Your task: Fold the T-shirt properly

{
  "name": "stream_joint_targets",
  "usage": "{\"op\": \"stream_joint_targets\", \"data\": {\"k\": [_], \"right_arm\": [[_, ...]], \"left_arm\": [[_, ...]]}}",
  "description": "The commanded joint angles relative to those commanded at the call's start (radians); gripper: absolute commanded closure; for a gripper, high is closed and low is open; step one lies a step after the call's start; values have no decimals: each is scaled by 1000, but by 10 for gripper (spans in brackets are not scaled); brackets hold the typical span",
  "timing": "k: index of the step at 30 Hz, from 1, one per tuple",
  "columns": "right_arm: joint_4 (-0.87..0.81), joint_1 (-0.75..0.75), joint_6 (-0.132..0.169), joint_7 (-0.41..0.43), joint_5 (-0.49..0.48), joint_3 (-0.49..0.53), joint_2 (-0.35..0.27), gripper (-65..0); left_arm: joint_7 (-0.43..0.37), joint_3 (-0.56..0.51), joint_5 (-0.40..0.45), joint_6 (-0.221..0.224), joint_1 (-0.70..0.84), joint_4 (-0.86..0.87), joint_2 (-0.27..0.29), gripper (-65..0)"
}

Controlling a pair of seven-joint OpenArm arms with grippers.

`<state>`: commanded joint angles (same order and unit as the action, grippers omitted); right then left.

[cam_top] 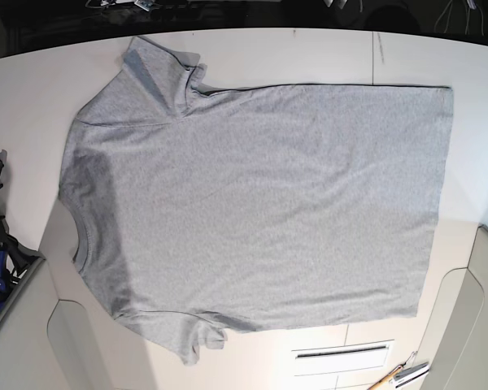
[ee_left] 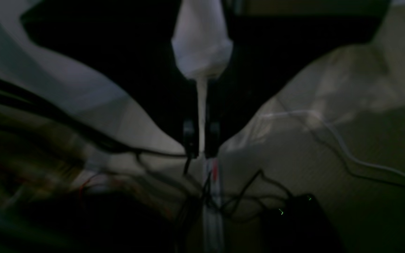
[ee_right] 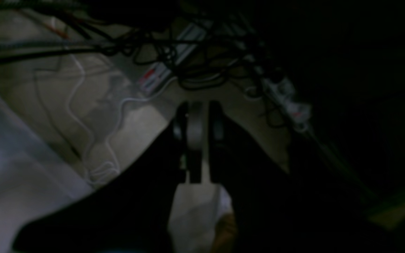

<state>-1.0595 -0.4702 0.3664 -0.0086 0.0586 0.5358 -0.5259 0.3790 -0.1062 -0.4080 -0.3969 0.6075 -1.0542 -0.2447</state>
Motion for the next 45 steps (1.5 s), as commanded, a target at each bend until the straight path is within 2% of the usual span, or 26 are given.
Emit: {"op": "stream_joint_targets", "data": {"k": [4,9,15,20,23,25,28,31,33,35,37,38,44,45], "right_arm": [[-200,-113,-2,0,0,-34,-87,-28],[-466,-269,-2,0,-66,-163,-173,-28],[-714,-386,6,-7,-201,-378,-188,-27],[-847,-394,5,-42,-354,-509,-188,-27],[-869,-388,2,-51,-433,-573,-169,-27],[-869,-372,-8,-94,-502,-624,-131,-28],[-868,-325,-70,-259,-632,-699,-60,-28],[-866,-262,-133,-430,-662,-736,-12,-41],[-866,-223,-166,-520,-661,-738,0,-123],[-866,-197,-185,-592,-661,-739,12,-250],[-866,-190,-189,-643,-660,-739,26,-340],[-866,-190,-189,-650,-661,-739,31,-352],[-813,-189,-187,-646,-672,-738,89,-352],[-795,-186,-179,-646,-686,-738,98,-352]], "left_arm": [[28,119,0,0,116,-195,0,-39],[56,241,-4,0,269,-447,0,-39],[56,389,-84,0,394,-695,0,-39],[100,528,-121,0,423,-858,0,-39],[100,596,-136,0,423,-926,0,-40],[100,632,-156,0,423,-956,0,-67],[96,650,-187,0,420,-970,-12,-166],[84,650,-187,0,420,-970,-22,-239],[77,650,-187,0,406,-970,-23,-282],[78,650,-187,-1,388,-969,-23,-335],[78,650,-187,-1,380,-969,-25,-361],[78,650,-186,0,374,-969,-25,-361],[82,650,-203,19,325,-950,-58,-361],[82,650,-207,19,310,-940,-61,-361]]}}
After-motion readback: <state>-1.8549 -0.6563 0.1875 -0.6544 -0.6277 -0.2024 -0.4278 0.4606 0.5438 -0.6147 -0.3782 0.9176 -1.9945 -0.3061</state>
